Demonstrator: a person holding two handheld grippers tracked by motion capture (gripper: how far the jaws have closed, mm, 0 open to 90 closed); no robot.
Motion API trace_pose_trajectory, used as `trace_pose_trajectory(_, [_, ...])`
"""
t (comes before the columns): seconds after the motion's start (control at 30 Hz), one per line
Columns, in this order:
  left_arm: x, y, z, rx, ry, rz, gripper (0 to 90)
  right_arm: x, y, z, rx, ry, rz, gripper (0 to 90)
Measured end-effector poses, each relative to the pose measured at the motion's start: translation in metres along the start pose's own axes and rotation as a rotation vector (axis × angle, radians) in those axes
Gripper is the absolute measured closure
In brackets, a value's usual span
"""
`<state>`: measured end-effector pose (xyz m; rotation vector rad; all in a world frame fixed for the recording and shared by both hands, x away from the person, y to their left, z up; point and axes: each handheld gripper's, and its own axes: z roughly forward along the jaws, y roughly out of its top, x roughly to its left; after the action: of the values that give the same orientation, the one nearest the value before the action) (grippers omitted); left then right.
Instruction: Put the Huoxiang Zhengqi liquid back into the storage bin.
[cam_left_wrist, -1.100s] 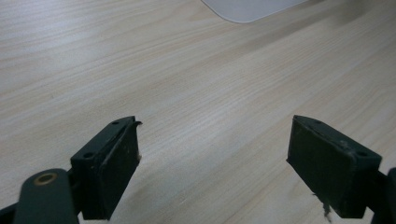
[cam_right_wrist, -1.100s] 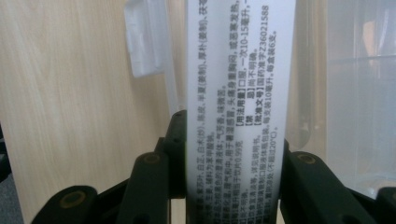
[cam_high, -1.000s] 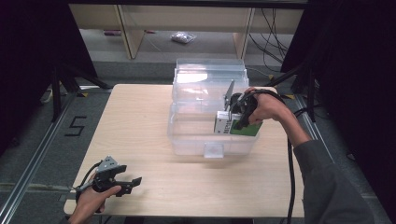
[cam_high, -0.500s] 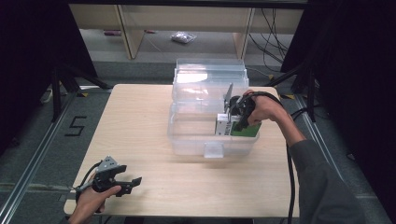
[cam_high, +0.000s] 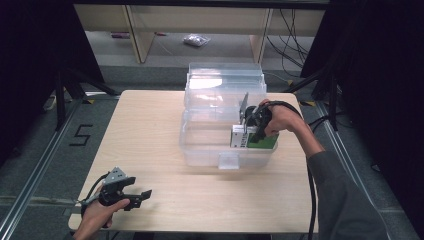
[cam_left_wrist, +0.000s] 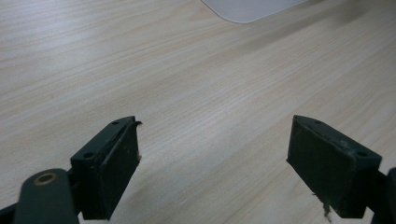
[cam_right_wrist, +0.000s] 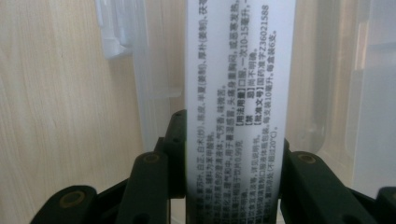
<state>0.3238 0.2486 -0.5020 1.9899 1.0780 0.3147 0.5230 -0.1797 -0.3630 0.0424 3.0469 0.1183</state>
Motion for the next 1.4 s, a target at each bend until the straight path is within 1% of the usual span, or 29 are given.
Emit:
trace_pose_trajectory(0.03, [-0.002,0.000,0.002,-0.028,-0.003,-0.029,16.0,0.003,0.002,0.001,-0.002,0.020,0.046,64.6])
trace_pose_trajectory(0.07, [-0.003,0.000,0.002,-0.029,0.006,-0.030,15.9,0.002,0.002,0.002,-0.007,0.028,0.036,64.6])
trace_pose_trajectory(0.1, [-0.003,0.000,0.002,-0.035,0.007,-0.032,15.9,0.001,0.001,0.002,0.003,0.015,0.022,64.6])
trace_pose_trajectory(0.13, [-0.003,-0.001,0.002,-0.036,-0.004,-0.034,15.9,0.002,0.001,0.003,0.014,0.017,0.043,64.6])
trace_pose_trajectory(0.17, [0.000,0.000,0.000,-0.002,0.001,-0.002,15.9,0.001,0.001,0.006,0.007,0.019,0.022,64.6])
trace_pose_trajectory(0.2, [0.000,0.000,0.000,0.002,-0.001,0.002,16.0,0.001,0.001,0.007,0.018,0.020,0.030,64.6])
trace_pose_trajectory(0.27, [0.000,0.000,0.000,0.000,-0.002,-0.001,15.9,0.001,0.000,0.010,0.012,0.024,0.022,64.6])
trace_pose_trajectory(0.3, [0.000,0.000,0.000,0.003,-0.003,0.002,16.0,0.002,0.000,0.012,0.007,0.036,0.043,64.5])
trace_pose_trajectory(0.33, [-0.002,0.000,0.002,-0.027,-0.003,-0.027,16.0,0.002,0.000,0.013,0.002,0.042,0.043,64.5])
trace_pose_trajectory(0.37, [-0.001,0.000,0.001,-0.009,-0.002,-0.009,15.9,0.001,-0.001,0.015,0.000,0.038,0.037,64.5])
trace_pose_trajectory(0.4, [0.000,0.000,0.000,0.002,-0.003,0.001,15.9,0.001,-0.001,0.015,0.024,0.041,0.040,64.5])
trace_pose_trajectory(0.43, [0.000,0.000,0.000,0.000,-0.002,-0.003,16.0,0.001,0.000,0.017,0.014,0.046,0.030,64.5])
trace_pose_trajectory(0.47, [0.000,0.000,0.000,0.002,-0.003,-0.001,16.0,0.002,0.000,0.018,0.017,0.056,0.043,64.5])
trace_pose_trajectory(0.5, [0.000,0.000,0.000,0.000,-0.003,-0.003,15.9,0.001,0.000,0.018,0.036,0.041,0.038,64.5])
trace_pose_trajectory(0.63, [0.000,0.000,0.000,0.000,-0.003,-0.003,16.0,-0.003,0.000,0.022,0.019,0.043,-0.002,64.5])
trace_pose_trajectory(0.73, [0.000,0.000,0.000,-0.001,-0.002,-0.003,16.0,-0.002,0.002,0.024,0.029,0.044,0.021,64.4])
trace_pose_trajectory(0.77, [0.000,0.000,0.000,0.000,-0.003,-0.001,15.9,-0.004,0.001,0.025,0.030,0.036,0.002,64.4])
trace_pose_trajectory(0.8, [0.000,0.000,0.000,-0.002,-0.003,-0.002,16.0,-0.002,0.002,0.026,0.047,0.047,0.035,64.4])
trace_pose_trajectory(0.83, [0.000,0.000,0.000,-0.001,-0.003,-0.003,16.0,-0.003,0.001,0.028,0.037,0.042,0.019,64.4])
trace_pose_trajectory(0.87, [0.000,0.000,0.000,0.000,-0.004,-0.004,16.0,-0.002,0.001,0.028,0.038,0.047,0.034,64.4])
trace_pose_trajectory(0.93, [0.000,0.000,0.000,0.000,-0.003,-0.002,15.9,-0.003,0.001,0.032,0.026,0.054,0.012,64.4])
trace_pose_trajectory(1.0, [0.000,0.000,0.000,-0.001,-0.003,-0.002,16.0,-0.002,-0.001,0.034,0.026,0.056,0.030,64.3])
trace_pose_trajectory(1.03, [0.000,0.000,0.000,-0.001,-0.004,-0.003,15.9,0.000,-0.002,0.035,0.049,0.061,0.055,64.3])
trace_pose_trajectory(1.07, [0.000,0.000,0.000,0.000,-0.002,-0.003,15.9,0.000,-0.002,0.036,0.050,0.056,0.053,64.3])
trace_pose_trajectory(1.1, [0.000,0.000,0.000,0.000,-0.001,-0.003,16.0,-0.002,-0.002,0.038,0.027,0.065,0.011,64.3])
trace_pose_trajectory(1.13, [0.000,0.000,0.000,0.000,-0.003,-0.003,16.0,-0.001,-0.002,0.039,0.030,0.060,0.025,64.3])
trace_pose_trajectory(1.23, [0.000,0.000,0.000,0.002,-0.003,0.001,15.9,-0.001,-0.003,0.042,0.024,0.065,0.014,64.1])
trace_pose_trajectory(1.3, [0.000,0.000,0.000,0.001,-0.003,-0.002,16.0,0.000,-0.003,0.044,0.018,0.079,0.040,64.0])
trace_pose_trajectory(1.4, [0.000,0.000,0.000,0.002,-0.003,0.000,15.9,-0.001,-0.004,0.047,0.034,0.072,0.027,63.9])
